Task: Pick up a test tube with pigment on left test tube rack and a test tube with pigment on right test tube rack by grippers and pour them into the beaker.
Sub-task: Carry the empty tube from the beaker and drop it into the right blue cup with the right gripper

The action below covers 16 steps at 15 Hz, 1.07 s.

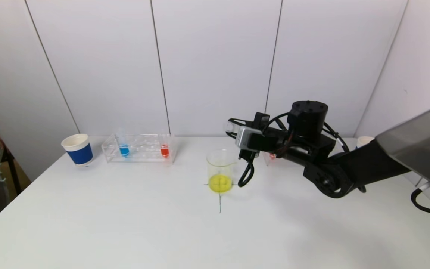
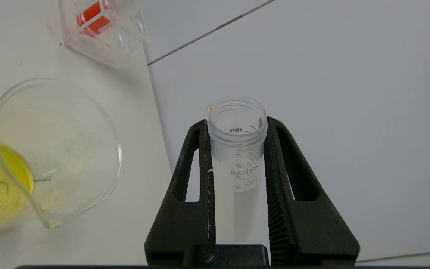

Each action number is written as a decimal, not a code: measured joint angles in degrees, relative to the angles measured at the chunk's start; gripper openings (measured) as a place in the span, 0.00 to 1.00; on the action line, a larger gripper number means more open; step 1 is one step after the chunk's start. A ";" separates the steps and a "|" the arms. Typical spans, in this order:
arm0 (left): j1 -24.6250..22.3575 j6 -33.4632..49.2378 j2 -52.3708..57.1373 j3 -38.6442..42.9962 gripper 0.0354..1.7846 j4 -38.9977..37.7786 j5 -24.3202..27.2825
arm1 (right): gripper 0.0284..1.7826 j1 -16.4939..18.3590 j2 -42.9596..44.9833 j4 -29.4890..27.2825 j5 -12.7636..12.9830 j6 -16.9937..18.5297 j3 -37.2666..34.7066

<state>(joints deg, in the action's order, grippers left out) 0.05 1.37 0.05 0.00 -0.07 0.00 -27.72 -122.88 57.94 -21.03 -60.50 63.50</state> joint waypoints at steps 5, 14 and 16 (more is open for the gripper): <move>-0.02 0.01 0.00 0.00 0.99 0.00 0.00 | 0.24 -0.96 1.07 4.44 7.53 17.86 -0.63; -0.05 0.01 0.00 0.00 0.99 0.00 0.02 | 0.24 -1.68 7.61 -3.69 24.25 41.62 3.91; -0.02 0.04 0.00 0.00 0.99 0.00 0.00 | 0.24 -1.13 9.73 -7.40 26.40 44.98 4.47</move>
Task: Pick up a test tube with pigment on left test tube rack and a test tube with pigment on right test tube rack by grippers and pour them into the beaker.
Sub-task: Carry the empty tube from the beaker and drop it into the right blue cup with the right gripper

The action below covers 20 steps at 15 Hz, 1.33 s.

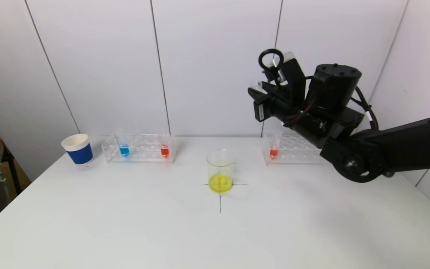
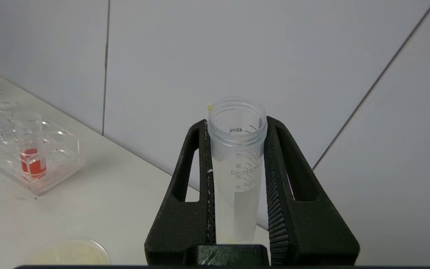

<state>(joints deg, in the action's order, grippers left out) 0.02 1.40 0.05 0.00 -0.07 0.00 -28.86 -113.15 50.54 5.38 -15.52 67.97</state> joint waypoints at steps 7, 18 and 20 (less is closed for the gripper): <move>-0.02 -0.02 0.00 0.00 0.99 0.00 0.00 | 0.24 3.78 7.28 -12.45 2.04 5.85 1.40; 0.00 -0.02 0.00 0.00 0.99 0.00 0.00 | 0.24 21.81 14.15 -29.49 3.22 7.84 10.17; 0.00 -0.02 0.00 0.00 0.99 0.00 0.00 | 0.24 25.16 14.18 -31.23 2.97 7.91 12.24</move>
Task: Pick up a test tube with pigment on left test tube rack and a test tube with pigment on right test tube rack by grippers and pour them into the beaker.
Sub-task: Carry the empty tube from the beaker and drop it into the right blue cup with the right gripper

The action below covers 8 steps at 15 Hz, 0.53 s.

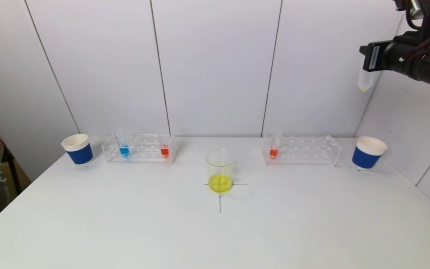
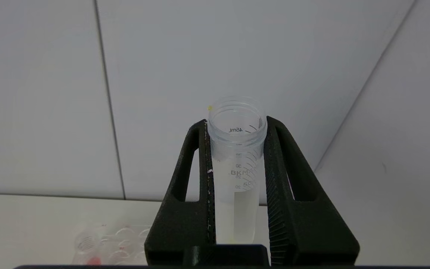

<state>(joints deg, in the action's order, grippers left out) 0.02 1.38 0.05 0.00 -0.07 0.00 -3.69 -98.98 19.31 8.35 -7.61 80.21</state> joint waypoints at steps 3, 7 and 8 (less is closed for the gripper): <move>-0.02 0.00 0.00 0.00 0.99 0.00 0.00 | 0.24 3.88 -0.44 -0.21 -0.12 0.69 1.21; -0.02 0.00 0.00 0.00 0.99 0.00 0.00 | 0.24 7.77 -2.95 0.41 -0.01 4.33 1.48; 0.00 0.00 0.00 0.00 0.99 0.00 0.00 | 0.24 8.68 -3.64 0.76 -0.30 4.80 1.38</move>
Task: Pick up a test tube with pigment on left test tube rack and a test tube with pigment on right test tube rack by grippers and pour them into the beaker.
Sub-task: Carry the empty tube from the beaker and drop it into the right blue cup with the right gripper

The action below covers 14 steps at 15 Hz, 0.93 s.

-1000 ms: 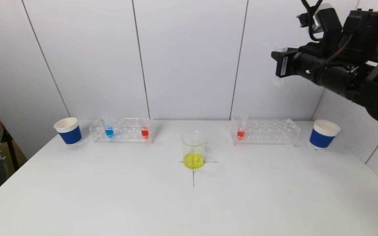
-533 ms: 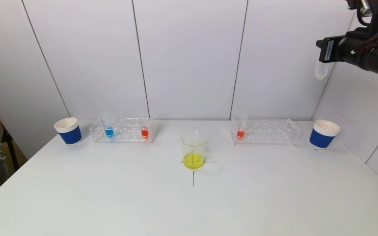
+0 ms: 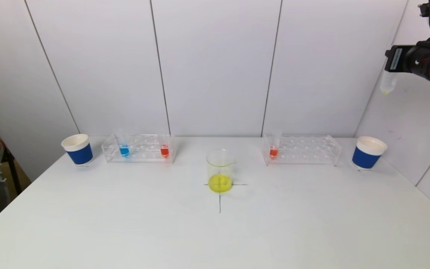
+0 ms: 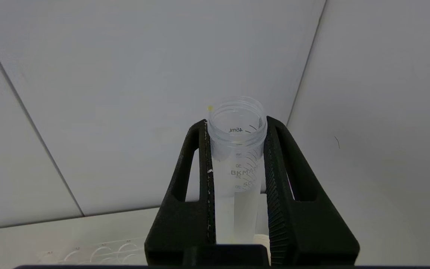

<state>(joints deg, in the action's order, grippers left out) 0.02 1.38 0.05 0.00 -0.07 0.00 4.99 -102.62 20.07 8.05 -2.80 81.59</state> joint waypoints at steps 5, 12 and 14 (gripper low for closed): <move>0.00 0.00 0.00 0.00 0.99 0.00 0.00 | 0.24 2.32 -3.46 0.66 -0.26 0.50 -1.74; -0.02 -0.01 0.00 0.00 0.99 0.00 0.00 | 0.24 4.33 -6.84 6.42 -2.46 1.62 -4.85; -0.02 0.00 0.00 0.00 0.99 0.00 0.00 | 0.24 5.68 -7.98 8.95 -3.34 1.62 -5.60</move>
<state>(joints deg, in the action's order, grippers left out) 0.00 1.38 0.05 0.00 -0.07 0.00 10.67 -110.61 29.01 4.71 -1.18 76.00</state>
